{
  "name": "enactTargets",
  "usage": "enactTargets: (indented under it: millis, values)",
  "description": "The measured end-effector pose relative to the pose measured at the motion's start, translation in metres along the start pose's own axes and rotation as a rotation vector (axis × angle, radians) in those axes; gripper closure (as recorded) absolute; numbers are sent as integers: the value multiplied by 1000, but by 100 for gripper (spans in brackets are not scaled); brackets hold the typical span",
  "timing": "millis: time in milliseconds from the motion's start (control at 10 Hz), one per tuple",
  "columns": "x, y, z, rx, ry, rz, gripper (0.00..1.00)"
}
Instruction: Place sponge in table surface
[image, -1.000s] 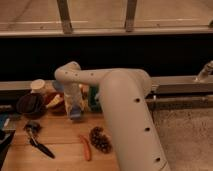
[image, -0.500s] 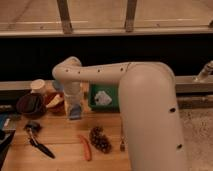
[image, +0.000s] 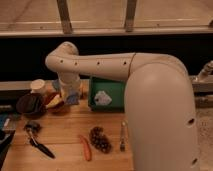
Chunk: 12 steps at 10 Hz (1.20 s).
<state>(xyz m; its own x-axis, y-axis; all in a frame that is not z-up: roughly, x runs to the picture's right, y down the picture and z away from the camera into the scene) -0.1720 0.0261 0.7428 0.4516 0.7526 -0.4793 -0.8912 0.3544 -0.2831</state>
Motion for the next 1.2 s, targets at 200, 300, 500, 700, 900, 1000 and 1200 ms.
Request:
enactTargets:
  millis: [200, 300, 500, 700, 900, 1000, 1200]
  values:
    - [1, 3, 12, 0, 19, -10, 100]
    - [7, 3, 25, 0, 44, -12, 100]
    - [20, 7, 55, -4, 104, -10, 100]
    - [31, 9, 91, -19, 177, 12, 100]
    - [35, 7, 119, -34, 226, 42, 100]
    - [34, 8, 141, -48, 261, 66, 100]
    - [32, 7, 160, -67, 296, 88, 96]
